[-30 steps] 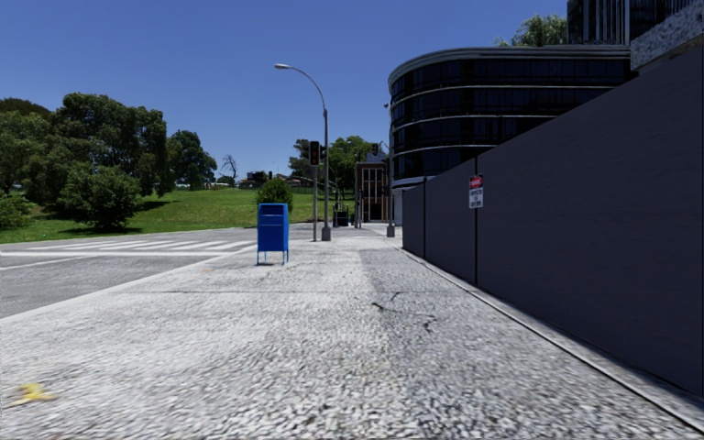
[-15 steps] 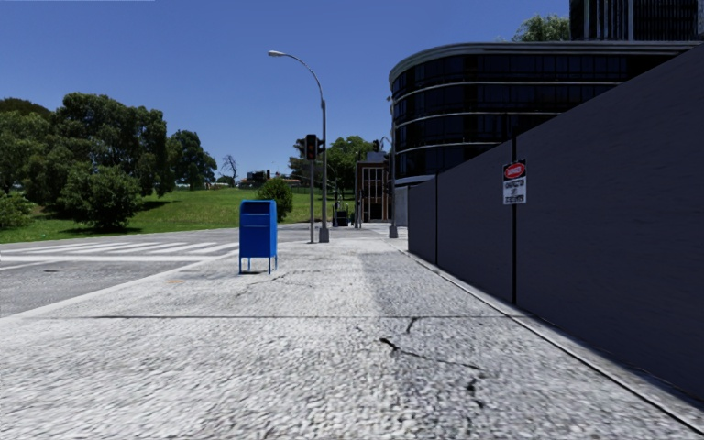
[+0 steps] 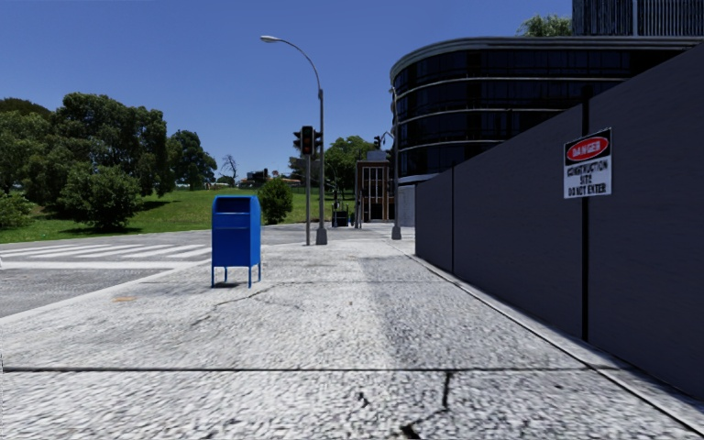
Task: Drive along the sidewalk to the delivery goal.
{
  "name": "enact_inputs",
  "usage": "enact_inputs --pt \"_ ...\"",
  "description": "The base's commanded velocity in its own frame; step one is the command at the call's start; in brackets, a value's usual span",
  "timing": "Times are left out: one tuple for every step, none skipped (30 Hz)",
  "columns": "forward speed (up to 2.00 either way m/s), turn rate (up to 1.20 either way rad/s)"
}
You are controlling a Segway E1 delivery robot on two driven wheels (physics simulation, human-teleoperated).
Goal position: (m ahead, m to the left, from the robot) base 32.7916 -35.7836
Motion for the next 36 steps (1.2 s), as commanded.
enact_inputs --pt "2.00 0.00" --pt "2.00 0.00" --pt "2.00 0.00" --pt "2.00 0.00" --pt "2.00 0.00" --pt "2.00 0.00" --pt "2.00 0.00" --pt "2.00 0.00" --pt "2.00 0.00" --pt "2.00 0.00" --pt "2.00 0.00" --pt "2.00 0.00" --pt "2.00 0.00" --pt "2.00 0.00" --pt "2.00 0.00" --pt "2.00 0.00" --pt "2.00 0.00" --pt "2.00 0.00" --pt "2.00 0.00" --pt "2.00 0.00" --pt "2.00 0.00" --pt "2.00 -0.02" --pt "2.00 -0.02" --pt "2.00 -0.15" --pt "2.00 -0.19" --pt "2.00 -0.22" --pt "2.00 -0.22" --pt "2.00 -0.22" --pt "2.00 -0.22" --pt "2.00 -0.22" --pt "2.00 -0.21" --pt "2.00 0.00" --pt "2.00 0.00" --pt "2.00 0.00" --pt "2.00 0.00" --pt "2.00 0.00"
